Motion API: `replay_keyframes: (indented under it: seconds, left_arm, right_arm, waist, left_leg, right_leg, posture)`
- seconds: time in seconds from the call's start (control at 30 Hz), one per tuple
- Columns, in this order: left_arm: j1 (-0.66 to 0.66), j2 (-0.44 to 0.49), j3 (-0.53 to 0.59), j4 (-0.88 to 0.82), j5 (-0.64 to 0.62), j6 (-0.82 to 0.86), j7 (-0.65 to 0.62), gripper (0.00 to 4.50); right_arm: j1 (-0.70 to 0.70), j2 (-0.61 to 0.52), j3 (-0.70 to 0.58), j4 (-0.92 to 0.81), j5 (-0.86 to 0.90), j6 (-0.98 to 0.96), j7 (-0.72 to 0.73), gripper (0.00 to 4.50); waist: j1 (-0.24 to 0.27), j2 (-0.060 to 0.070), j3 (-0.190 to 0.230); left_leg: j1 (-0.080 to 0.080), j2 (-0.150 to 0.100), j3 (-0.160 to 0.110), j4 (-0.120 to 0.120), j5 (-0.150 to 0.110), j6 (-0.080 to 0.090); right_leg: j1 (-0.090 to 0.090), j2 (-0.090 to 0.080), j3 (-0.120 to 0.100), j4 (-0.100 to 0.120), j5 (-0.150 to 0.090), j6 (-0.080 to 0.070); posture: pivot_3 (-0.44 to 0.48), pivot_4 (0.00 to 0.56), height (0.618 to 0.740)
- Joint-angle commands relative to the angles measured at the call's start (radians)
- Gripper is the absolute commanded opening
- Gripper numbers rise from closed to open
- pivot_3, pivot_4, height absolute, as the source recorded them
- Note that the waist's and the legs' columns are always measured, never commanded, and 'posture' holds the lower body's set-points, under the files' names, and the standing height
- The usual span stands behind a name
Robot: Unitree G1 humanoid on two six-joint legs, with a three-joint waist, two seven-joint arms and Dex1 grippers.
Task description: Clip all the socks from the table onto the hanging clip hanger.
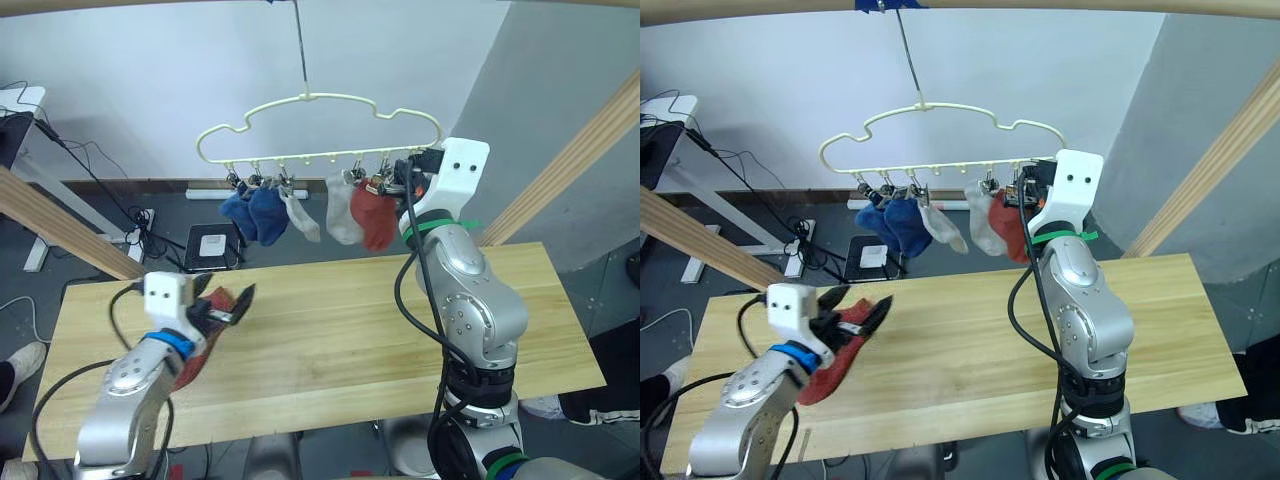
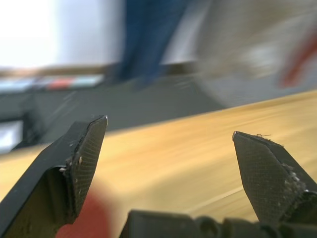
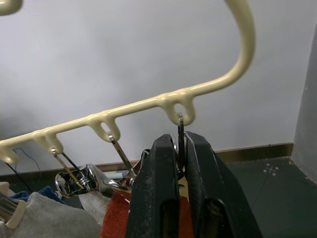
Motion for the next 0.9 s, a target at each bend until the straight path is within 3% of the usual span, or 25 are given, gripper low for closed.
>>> replay_keyframes:
  seconds: [0.03,0.17,0.7,0.9]
  left_arm:
    - [0.015,0.030,0.009,0.075,0.035,0.020,0.005,4.48]
    - [0.014,0.044,0.004,0.150,0.094,-0.031,0.013,4.48]
    - [-0.061,0.042,0.006,0.330,0.063,0.094,-0.036,4.48]
    - [-0.058,0.037,0.003,0.330,0.071,0.115,-0.032,2.88]
  right_arm:
    - [-0.042,0.035,0.006,-0.037,0.007,-0.020,-0.001,0.00]
    - [-0.045,0.033,0.007,-0.037,0.006,-0.018,0.000,0.00]
    - [-0.051,0.030,0.016,-0.041,0.002,-0.011,0.002,0.00]
    - [-0.051,0.028,0.019,-0.044,-0.002,-0.009,-0.001,0.00]
  waist:
    - [0.000,0.000,0.000]
    - [0.000,0.000,0.000]
    - [-0.003,0.001,0.000]
    - [-0.003,0.001,-0.001]
  left_leg:
    - [0.000,0.000,0.000,0.000,0.000,0.000]
    - [0.000,0.000,0.000,-0.001,0.000,0.000]
    - [0.001,0.000,0.000,-0.001,0.000,0.000]
    - [0.001,0.000,0.000,-0.001,0.000,0.000]
  right_leg:
    - [0.000,0.000,0.000,0.000,0.000,0.000]
    - [0.000,-0.001,0.000,-0.001,0.000,0.000]
    - [0.000,-0.001,0.001,0.000,0.000,0.000]
    - [0.000,-0.002,0.001,0.000,0.000,0.000]
  posture:
    - [-0.229,0.290,0.740]
    - [-0.241,0.289,0.740]
    - [-0.251,0.289,0.740]
    - [-0.253,0.291,0.740]
